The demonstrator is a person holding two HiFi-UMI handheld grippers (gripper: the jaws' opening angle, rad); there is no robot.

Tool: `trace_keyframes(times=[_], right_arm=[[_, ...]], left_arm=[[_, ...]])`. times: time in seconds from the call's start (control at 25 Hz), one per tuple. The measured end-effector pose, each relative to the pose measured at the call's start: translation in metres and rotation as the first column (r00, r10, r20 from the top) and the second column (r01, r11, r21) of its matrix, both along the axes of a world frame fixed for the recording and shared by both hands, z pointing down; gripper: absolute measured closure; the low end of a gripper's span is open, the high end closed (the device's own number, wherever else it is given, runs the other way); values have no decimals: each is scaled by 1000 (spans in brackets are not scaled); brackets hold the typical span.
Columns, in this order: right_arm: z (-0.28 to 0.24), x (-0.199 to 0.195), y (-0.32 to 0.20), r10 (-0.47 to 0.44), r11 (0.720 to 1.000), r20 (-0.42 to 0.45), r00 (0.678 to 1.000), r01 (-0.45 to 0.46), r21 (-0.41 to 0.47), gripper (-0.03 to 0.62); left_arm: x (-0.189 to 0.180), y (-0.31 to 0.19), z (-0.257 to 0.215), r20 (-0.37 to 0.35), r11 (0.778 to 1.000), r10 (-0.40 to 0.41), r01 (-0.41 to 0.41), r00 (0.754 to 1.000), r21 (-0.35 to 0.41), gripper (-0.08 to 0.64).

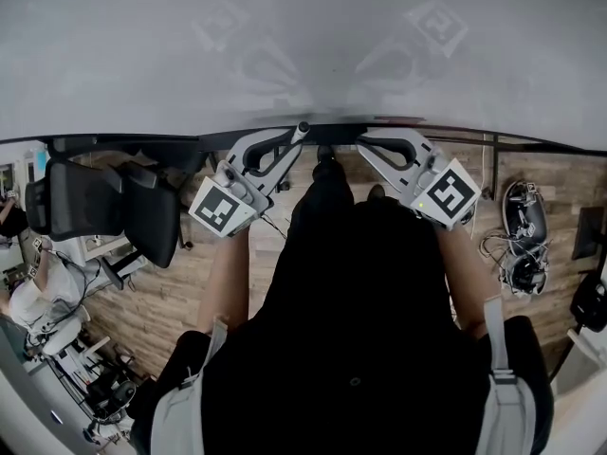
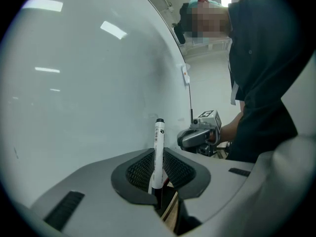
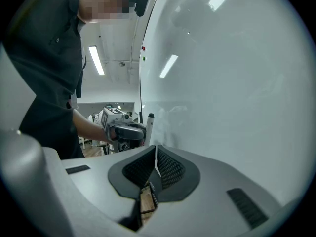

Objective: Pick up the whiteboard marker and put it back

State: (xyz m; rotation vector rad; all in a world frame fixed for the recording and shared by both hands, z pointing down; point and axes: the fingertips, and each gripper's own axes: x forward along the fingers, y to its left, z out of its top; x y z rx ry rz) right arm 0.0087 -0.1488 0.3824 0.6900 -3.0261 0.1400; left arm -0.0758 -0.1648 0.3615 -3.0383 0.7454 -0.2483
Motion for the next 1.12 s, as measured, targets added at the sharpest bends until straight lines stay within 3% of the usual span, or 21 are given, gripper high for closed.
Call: trace_keyframes(times=[0.16,0.32,0.44,0.8,1.12], right_arm=[[2,1,0,4,1000,-4,1000,-4,-8,571],[5,2,-1,5,1000,-16,1000,-5,-10,571],[7,3,-2,4,1000,-23,1000,-4,-12,571],[10,5,-4,7,1000,-30,1000,-8,-24,571],[15,6,-4,8,999,-50,999,-10,-39,571]], left_arm=[[4,0,19,143,999,22,-29,990,43,491],[6,0,45,328,995,48,-73,944,65,491],[9,-1,61,367,995,45,-73,929,62,491],[11,-6,91,521,990,76,-127,850,62,491],[3,-9,124,662,988,95,-152,743,29,491]])
